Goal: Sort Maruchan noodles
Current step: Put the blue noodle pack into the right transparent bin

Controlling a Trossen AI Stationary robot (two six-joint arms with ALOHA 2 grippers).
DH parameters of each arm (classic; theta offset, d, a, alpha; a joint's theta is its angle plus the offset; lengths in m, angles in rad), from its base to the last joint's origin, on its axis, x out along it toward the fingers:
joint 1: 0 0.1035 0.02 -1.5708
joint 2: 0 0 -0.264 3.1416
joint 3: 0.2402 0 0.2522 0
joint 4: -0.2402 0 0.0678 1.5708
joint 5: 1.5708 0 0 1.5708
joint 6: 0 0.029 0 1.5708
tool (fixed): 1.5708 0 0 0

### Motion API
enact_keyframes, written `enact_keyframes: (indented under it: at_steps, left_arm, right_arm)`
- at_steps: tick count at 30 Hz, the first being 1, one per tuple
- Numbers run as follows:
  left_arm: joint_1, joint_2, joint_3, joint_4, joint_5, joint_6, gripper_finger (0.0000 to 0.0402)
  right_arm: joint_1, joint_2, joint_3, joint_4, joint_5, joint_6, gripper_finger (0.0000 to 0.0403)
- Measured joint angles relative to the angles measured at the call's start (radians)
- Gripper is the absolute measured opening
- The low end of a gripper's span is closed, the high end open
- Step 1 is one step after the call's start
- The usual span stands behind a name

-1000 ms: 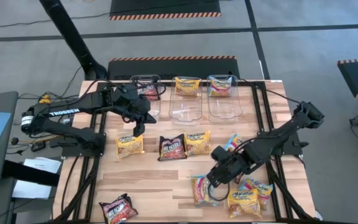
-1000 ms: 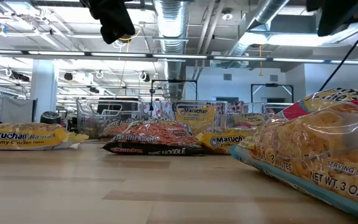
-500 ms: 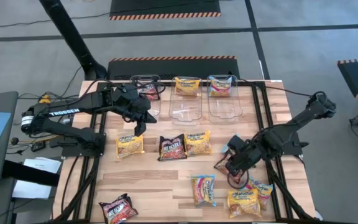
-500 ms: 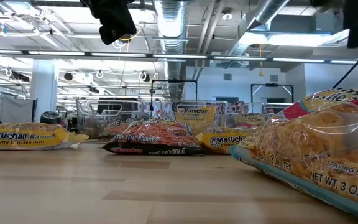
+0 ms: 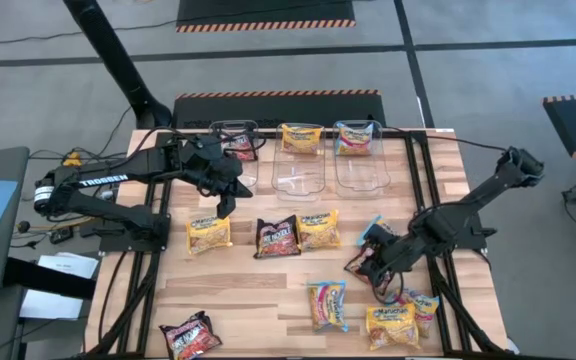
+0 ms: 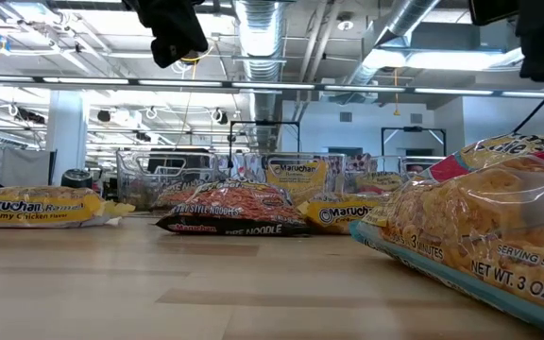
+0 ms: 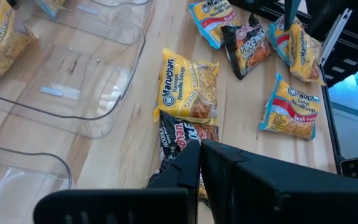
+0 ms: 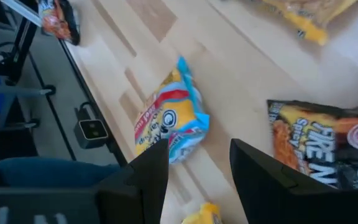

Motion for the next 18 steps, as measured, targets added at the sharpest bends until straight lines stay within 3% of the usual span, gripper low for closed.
enact_keyframes:
  at_steps: [9,18]
  left_arm:
    - [0.000,0.000,0.000,-0.011,0.000,0.008,0.0000]
    - [0.000,0.000,0.000,-0.025,0.002,0.027,0.0000]
  right_arm:
    - [0.000,0.133,0.000,0.103,-0.022,0.071,0.0228]
    - [0.001,0.252,0.003,0.199,-0.024,0.184,0.0230]
